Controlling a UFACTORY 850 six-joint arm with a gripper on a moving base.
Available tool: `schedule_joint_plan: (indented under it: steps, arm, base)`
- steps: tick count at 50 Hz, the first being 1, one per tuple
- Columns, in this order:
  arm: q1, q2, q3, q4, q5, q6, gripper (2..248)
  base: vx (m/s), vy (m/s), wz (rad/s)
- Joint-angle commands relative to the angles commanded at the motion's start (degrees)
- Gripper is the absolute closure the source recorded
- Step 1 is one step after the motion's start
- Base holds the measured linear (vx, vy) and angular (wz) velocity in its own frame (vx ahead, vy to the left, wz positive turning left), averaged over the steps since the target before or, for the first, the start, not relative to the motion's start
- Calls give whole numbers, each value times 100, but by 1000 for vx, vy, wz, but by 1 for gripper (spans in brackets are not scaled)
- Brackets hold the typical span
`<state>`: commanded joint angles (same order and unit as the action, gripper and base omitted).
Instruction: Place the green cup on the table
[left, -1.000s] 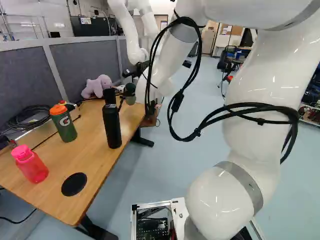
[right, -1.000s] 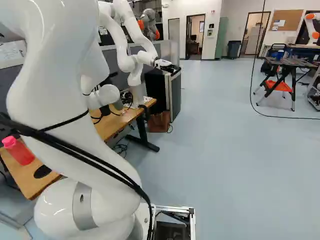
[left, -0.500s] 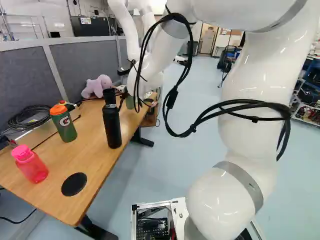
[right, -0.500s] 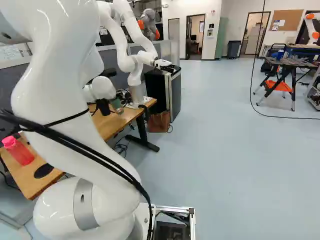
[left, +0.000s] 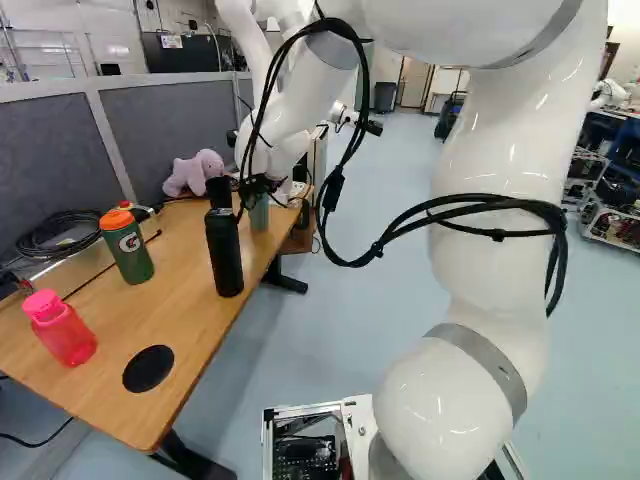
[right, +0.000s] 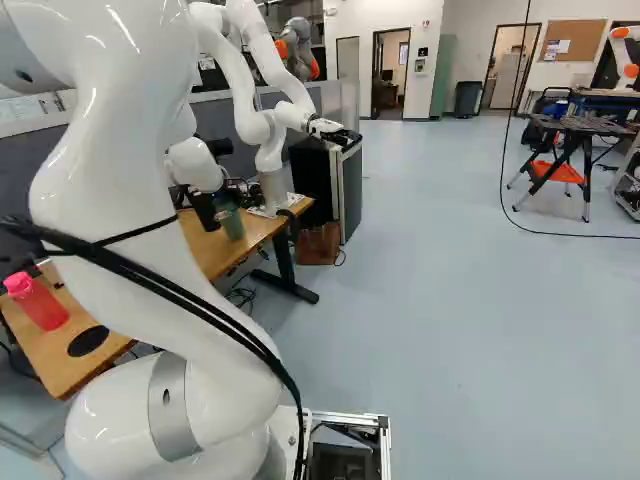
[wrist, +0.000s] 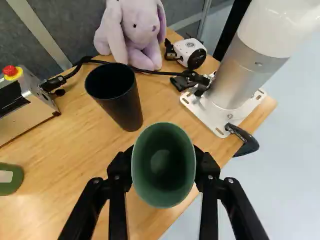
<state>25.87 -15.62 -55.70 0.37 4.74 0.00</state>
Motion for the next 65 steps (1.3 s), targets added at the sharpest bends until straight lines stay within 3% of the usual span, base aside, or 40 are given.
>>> schedule_joint_plan:
  steps: [24,25,29,30,34,35,40,41,54,65]
  arm:
    - [21,-251,-176,114,-119,0,121]
    - [21,-252,-176,114,-119,0,96]
    - [22,-254,-177,114,-119,0,96]
    - [22,-254,-177,114,-119,0,62]
    - [22,-254,-177,114,-119,0,62]
    - [22,-254,-177,114,-119,0,29]
    - [22,-254,-177,114,-119,0,29]
    - [22,-254,-177,114,-119,0,3]
    - [26,-169,-145,114,-119,0,3]
    - [18,191,128,114,-119,0,3]
  base:
    - [0,0,0]
    - [0,0,0]
    - [0,0,0]
    - [0,0,0]
    - [0,0,0]
    - [0,0,0]
    - [0,0,0]
    - [0,0,0]
    - [0,0,0]
    - [0,0,0]
